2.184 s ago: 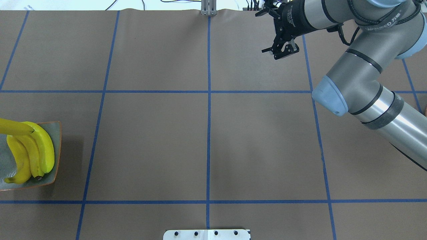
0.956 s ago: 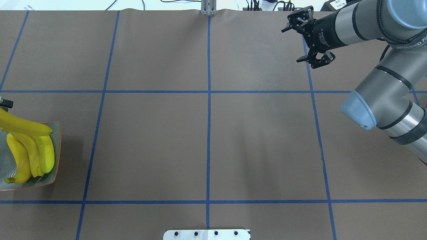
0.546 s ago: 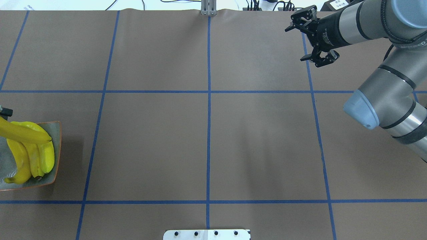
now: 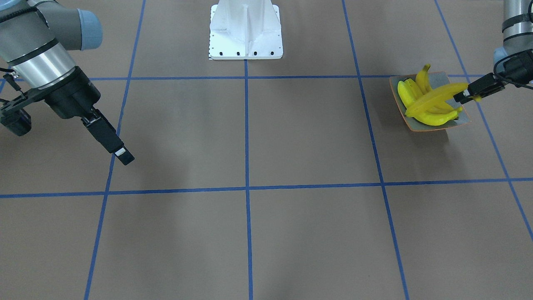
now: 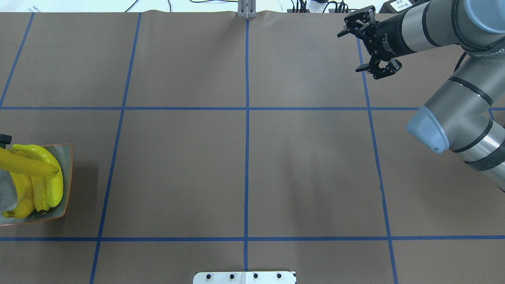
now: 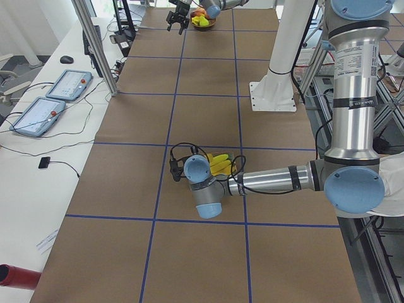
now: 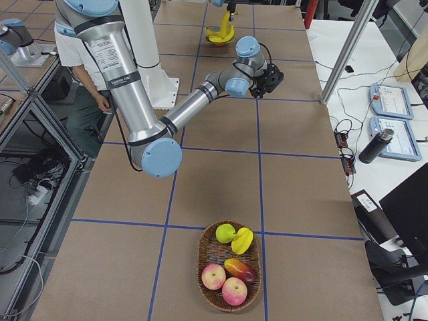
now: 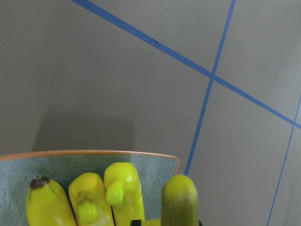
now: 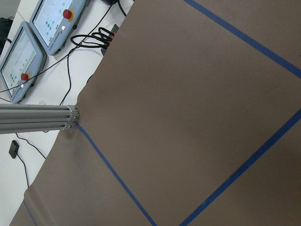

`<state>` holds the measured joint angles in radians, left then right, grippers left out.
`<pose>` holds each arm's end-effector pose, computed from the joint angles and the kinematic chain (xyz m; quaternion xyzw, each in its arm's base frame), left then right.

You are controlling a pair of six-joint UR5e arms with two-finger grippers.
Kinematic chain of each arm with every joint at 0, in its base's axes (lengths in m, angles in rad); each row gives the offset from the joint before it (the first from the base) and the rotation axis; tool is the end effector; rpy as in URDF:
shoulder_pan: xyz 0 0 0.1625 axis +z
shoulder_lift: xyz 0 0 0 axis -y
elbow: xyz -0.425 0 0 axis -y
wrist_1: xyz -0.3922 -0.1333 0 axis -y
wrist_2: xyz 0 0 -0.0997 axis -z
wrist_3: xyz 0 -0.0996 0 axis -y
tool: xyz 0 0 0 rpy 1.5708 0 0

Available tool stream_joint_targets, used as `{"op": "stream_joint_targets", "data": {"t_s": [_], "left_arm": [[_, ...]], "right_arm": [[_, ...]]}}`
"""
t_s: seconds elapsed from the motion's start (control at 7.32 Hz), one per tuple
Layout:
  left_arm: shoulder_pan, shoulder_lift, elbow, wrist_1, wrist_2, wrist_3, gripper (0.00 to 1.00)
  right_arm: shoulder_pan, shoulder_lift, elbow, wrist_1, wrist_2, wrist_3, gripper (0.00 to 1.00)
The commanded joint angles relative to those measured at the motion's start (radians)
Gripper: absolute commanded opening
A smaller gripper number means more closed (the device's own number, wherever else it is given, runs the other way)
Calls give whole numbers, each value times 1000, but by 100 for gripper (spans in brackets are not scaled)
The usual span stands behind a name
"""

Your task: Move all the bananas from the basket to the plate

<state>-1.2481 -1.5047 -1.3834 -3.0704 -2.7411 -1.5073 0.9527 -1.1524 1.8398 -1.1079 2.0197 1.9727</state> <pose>0.0938 -0.4117 0.6028 -0.0589 0.6591 -0.1106 0.7416 -0.2734 -0.5399 0.2476 -0.0355 -0.5611 0.4183 0.7134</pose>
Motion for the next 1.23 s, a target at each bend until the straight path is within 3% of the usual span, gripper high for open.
{"op": "stream_joint_targets", "data": {"t_s": [0.0, 0.41, 0.55, 0.68, 0.96, 1.09], "left_arm": [[1, 9, 1, -13, -2, -1, 100], [1, 3, -11, -18, -2, -1, 100], [-2, -8, -58, -10, -2, 1, 100], [-31, -29, -78, -2, 15, 9, 100], [-132, -66, -77, 60, 183, 54, 100], [-139, -65, -74, 132, 269, 237, 100]], "right_arm": [[0, 3, -1, -1, 4, 0, 100], [1, 0, 1, -1, 7, 0, 100], [20, -9, -1, -1, 10, -29, 100], [41, -47, 4, -1, 10, -139, 100], [98, -140, 1, -4, 19, -487, 100], [138, -189, -4, -13, 19, -673, 100]]}}
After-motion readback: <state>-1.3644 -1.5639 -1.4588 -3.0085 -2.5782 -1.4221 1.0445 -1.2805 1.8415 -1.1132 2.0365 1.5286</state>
